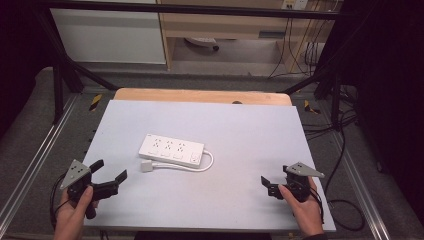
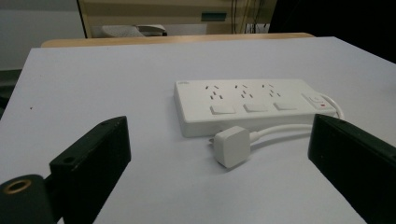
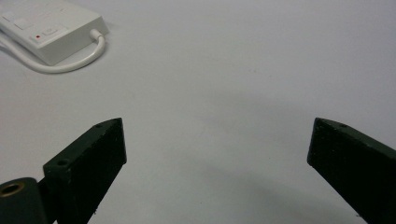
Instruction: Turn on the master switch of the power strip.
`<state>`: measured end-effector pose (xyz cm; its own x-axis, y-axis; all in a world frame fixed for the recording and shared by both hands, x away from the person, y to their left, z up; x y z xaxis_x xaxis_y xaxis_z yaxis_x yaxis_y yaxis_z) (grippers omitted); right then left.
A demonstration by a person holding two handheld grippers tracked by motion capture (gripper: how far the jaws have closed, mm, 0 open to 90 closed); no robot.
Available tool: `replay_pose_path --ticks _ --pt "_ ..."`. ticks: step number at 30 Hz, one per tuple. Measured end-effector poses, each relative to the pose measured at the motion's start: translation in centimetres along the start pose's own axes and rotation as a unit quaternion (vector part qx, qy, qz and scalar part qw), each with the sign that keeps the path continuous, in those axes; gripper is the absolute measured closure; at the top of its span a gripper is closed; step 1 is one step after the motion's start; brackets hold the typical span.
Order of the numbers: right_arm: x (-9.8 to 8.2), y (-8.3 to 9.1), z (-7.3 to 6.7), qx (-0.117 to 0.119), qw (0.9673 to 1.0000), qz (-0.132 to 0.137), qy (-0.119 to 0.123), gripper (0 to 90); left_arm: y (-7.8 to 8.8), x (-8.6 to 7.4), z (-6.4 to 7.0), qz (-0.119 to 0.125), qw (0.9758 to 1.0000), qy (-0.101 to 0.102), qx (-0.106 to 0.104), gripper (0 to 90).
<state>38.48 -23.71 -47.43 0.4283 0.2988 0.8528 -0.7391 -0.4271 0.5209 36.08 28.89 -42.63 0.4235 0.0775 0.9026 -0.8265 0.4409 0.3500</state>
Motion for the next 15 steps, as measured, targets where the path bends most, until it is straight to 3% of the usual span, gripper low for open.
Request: replay_pose_path --ticks 10,15 --pt "0.19 -0.1 -0.23 0.007 1.0 0.003 0.0 3.3 0.01 0.06 0.12 -0.002 1.0 -0.001 -0.004 5.7" --pt "0.24 0.2 -0.26 0.017 0.9998 0.014 -0.001 2.6 -0.07 0.31 0.38 0.001 0.9999 0.009 -0.011 5.7"
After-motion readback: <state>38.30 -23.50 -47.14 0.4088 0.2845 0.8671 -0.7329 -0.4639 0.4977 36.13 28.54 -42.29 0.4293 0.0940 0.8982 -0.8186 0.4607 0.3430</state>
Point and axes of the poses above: each handheld gripper's, and its own axes: y roughly backward along the jaws, x roughly out of its top, z roughly to its right, the point moved 6 cm from there along -y, roughly forward along the jaws, and after that the axes turned 9 degrees about y, right-handed, at the moved point
